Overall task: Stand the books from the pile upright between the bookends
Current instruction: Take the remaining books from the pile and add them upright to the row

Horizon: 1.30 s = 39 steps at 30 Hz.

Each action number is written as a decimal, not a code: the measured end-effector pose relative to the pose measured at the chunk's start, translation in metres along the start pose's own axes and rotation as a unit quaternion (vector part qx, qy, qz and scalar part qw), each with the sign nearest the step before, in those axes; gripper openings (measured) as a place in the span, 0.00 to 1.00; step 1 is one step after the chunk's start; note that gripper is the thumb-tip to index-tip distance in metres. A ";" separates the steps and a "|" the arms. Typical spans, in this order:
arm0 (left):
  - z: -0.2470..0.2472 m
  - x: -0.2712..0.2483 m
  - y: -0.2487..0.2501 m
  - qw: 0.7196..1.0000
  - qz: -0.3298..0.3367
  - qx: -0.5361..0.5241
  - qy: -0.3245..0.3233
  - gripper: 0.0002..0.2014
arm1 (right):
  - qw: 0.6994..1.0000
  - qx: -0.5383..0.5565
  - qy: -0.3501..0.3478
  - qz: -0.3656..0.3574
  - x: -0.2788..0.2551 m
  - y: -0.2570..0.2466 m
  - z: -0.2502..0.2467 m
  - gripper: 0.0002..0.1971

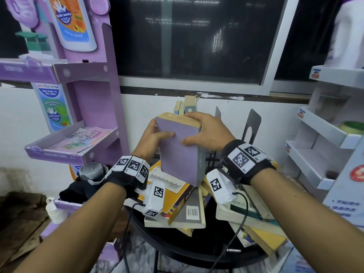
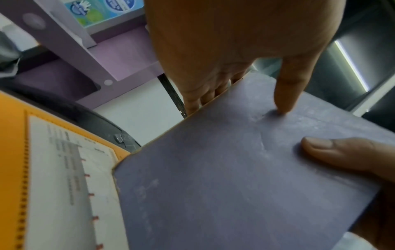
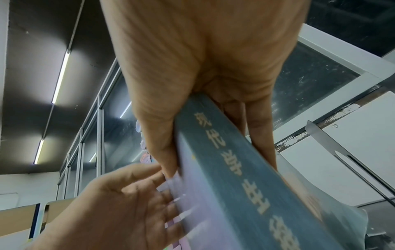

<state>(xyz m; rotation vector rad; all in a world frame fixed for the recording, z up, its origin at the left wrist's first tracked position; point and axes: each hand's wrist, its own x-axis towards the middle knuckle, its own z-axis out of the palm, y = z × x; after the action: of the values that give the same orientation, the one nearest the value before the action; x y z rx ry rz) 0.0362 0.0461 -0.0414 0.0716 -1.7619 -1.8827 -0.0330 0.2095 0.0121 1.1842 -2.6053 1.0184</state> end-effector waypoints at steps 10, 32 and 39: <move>0.007 -0.001 0.005 0.999 -0.004 -0.032 0.032 0.17 | 0.999 -0.020 -0.036 -0.005 0.000 -0.003 -0.005 0.41; 0.019 0.010 0.020 0.999 -0.023 0.035 -0.002 0.06 | 0.999 -0.025 0.023 0.026 -0.010 0.000 -0.025 0.39; 0.034 0.040 0.013 0.990 -0.004 0.134 0.044 0.18 | 0.995 -0.057 0.040 0.069 -0.012 0.015 -0.050 0.32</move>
<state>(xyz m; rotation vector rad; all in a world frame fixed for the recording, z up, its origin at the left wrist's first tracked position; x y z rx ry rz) -0.0067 0.0606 -0.0114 0.2574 -1.9455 -1.6112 -0.0435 0.2554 0.0386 0.9319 -2.6724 0.9063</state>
